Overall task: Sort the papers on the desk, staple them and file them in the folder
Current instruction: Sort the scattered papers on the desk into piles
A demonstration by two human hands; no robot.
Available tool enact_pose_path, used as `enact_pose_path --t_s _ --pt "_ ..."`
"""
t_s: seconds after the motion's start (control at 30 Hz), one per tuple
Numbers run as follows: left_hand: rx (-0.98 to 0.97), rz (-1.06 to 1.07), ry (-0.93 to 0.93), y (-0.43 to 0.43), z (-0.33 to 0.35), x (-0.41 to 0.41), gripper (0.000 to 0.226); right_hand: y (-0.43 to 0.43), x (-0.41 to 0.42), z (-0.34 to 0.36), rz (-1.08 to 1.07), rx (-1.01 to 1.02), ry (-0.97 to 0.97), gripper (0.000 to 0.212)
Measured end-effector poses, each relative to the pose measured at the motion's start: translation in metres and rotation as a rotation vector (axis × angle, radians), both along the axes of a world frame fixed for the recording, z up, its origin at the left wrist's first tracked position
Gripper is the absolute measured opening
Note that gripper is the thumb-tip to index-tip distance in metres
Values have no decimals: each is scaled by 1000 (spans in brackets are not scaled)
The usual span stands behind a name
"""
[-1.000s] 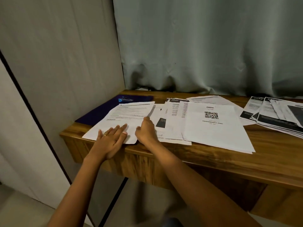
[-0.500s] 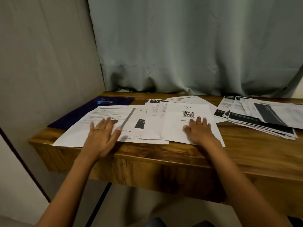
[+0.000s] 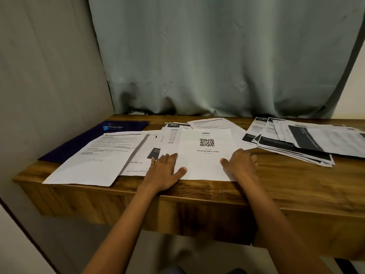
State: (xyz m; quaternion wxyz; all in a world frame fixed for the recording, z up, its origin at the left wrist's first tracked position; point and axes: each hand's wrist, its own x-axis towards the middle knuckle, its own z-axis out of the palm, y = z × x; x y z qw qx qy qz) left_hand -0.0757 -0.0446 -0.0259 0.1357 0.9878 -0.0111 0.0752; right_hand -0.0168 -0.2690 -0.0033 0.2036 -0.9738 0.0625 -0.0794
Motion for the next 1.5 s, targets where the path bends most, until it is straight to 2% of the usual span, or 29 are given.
enact_pose_path --t_s 0.2,0.37,0.47,0.53,0.67,0.77,0.9,1.03,1.17,1.33,1.43,1.5 --pt "-20 19 14 -2 1 -2 65 1 11 3 -60 160 -33 62" --pt "-24 17 22 0 1 -2 64 -4 8 5 -87 205 -165 20" --pt "-30 5 15 1 1 -2 65 -7 5 11 -53 333 -213 21" --pt "-61 -10 -52 3 4 -5 69 -4 4 18 -7 491 -279 19" --pt "-107 -15 -346 14 33 -19 79 15 9 38 34 802 -290 13" --pt "-46 -63 -461 31 62 -31 92 45 9 50 99 894 -250 16" --pt "106 -85 -459 55 86 -43 104 103 -7 61 220 953 -202 21" --pt "138 -36 -385 87 89 -55 116 166 -23 54 309 954 -108 22" --pt "148 63 -256 121 75 -68 121 209 -36 46 378 909 8 31" --pt "10 182 -71 149 45 -78 121 237 -46 38 482 731 163 41" --pt "-54 231 60 153 31 -83 107 239 -49 34 547 566 203 37" --pt "-94 248 83 151 25 -85 92 226 -45 36 610 488 129 19"
